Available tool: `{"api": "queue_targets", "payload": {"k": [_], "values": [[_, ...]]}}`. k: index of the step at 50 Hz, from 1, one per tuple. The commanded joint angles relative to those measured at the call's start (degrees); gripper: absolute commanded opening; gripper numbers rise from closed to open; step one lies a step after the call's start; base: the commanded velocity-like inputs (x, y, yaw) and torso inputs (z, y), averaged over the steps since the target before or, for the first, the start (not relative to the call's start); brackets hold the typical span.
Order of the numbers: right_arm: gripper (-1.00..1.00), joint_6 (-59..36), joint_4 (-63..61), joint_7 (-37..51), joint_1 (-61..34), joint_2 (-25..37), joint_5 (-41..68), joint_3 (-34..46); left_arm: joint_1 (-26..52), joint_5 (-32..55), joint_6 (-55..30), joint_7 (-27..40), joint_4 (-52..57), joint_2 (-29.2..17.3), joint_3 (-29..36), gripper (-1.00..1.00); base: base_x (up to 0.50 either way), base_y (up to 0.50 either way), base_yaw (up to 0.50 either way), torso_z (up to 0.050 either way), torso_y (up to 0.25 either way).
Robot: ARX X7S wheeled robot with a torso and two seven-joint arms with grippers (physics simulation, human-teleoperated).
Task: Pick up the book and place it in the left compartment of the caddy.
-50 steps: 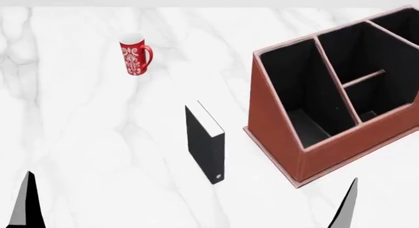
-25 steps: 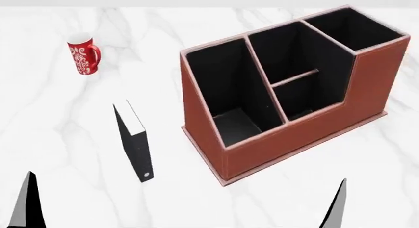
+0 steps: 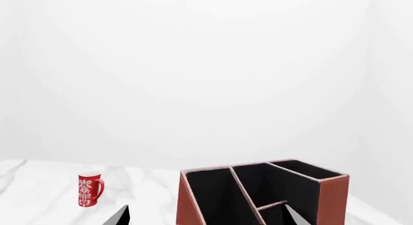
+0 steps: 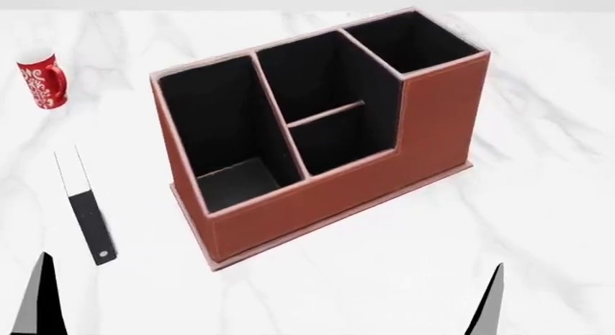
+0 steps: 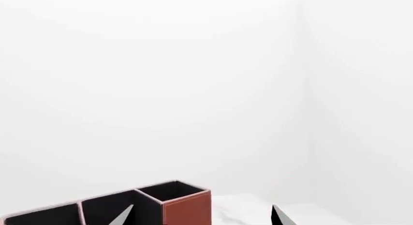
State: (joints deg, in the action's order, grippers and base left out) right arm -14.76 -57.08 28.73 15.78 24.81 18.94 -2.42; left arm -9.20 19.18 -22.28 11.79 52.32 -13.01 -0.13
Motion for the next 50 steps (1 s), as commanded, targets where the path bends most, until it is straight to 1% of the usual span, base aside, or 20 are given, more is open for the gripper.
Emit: {"api": "queue_targets", "payload": {"k": [1,3,4,21,26,27,28,35,38,39,40,41,46,48,50], "values": [[1.00,0.44,0.12,0.31,0.02,0.40,0.36,0.21,1.27,1.92,-2.01,1.72,1.29,-1.30,-0.07,1.00,0.00,-0.50,0.00,0.000,0.000],[1.00,0.67,0.35,0.34,0.04,0.39,0.22,0.31,0.71,1.67,-0.66,1.45,0.50,-1.31,0.13,1.00,0.00,-0.50,0.00,0.000,0.000],[1.00,0.85,0.44,0.30,0.06,0.41,0.20,0.34,1.20,2.33,-1.88,1.99,1.32,-1.54,-0.04,1.00,0.00,-0.50,0.00,0.000,0.000],[1.00,2.44,0.86,0.59,0.69,0.61,0.50,0.35,1.21,3.21,-1.14,3.31,0.69,-2.95,0.65,1.00,0.02,-0.50,0.00,0.000,0.000],[1.00,3.36,1.55,0.29,0.83,0.66,0.34,0.56,1.29,3.62,-1.41,3.94,1.11,-3.32,0.85,1.00,0.31,-0.46,0.00,0.000,0.000],[1.00,3.46,1.67,0.24,0.87,0.71,0.25,0.62,0.57,2.91,0.27,3.38,0.03,-3.16,1.20,1.00,0.41,-0.34,0.00,0.000,0.000],[1.00,3.59,1.79,0.19,0.87,0.73,0.25,0.64,1.03,3.37,-0.66,3.81,0.59,-3.36,1.11,1.00,0.43,-0.29,0.00,0.000,0.000],[1.00,2.62,1.33,0.48,0.38,1.16,0.42,1.15,1.38,3.93,-0.37,4.14,0.03,-3.72,1.21,1.00,0.46,-0.22,0.00,0.000,0.000],[1.00,2.56,1.35,0.59,0.36,1.25,0.48,1.21,0.31,3.00,1.91,3.54,-1.21,-3.56,1.73,1.00,0.48,-0.17,0.00,0.000,0.000],[1.00,2.65,1.51,0.55,0.38,1.28,0.43,1.26,0.94,3.73,0.40,4.19,-0.19,-3.86,1.52,1.00,0.48,-0.17,0.00,0.000,0.000],[1.00,2.46,1.45,0.64,0.35,1.33,0.44,1.32,0.62,3.38,1.20,3.96,-0.75,-3.78,1.72,1.00,0.48,-0.17,0.00,0.000,0.000],[1.00,2.38,1.40,0.68,0.32,1.36,0.45,1.39,1.15,4.08,-0.04,4.50,0.12,-4.05,1.50,1.00,0.48,-0.17,0.00,0.000,0.000],[1.00,2.32,1.61,1.02,0.28,1.40,-0.04,1.58,1.42,4.48,-0.18,4.90,0.19,-4.41,1.51,1.00,0.48,-0.16,0.00,0.000,0.000],[1.00,-1.73,1.40,2.76,-0.50,1.76,-0.08,1.51,1.39,4.55,-0.06,4.99,0.12,-4.52,1.56,1.00,0.35,-0.08,0.00,0.000,0.000],[1.00,-2.09,1.79,3.71,-0.67,1.09,0.61,0.82,1.42,4.80,-0.22,5.22,0.36,-4.69,1.51,1.00,0.00,0.00,0.00,0.000,0.008]]}}
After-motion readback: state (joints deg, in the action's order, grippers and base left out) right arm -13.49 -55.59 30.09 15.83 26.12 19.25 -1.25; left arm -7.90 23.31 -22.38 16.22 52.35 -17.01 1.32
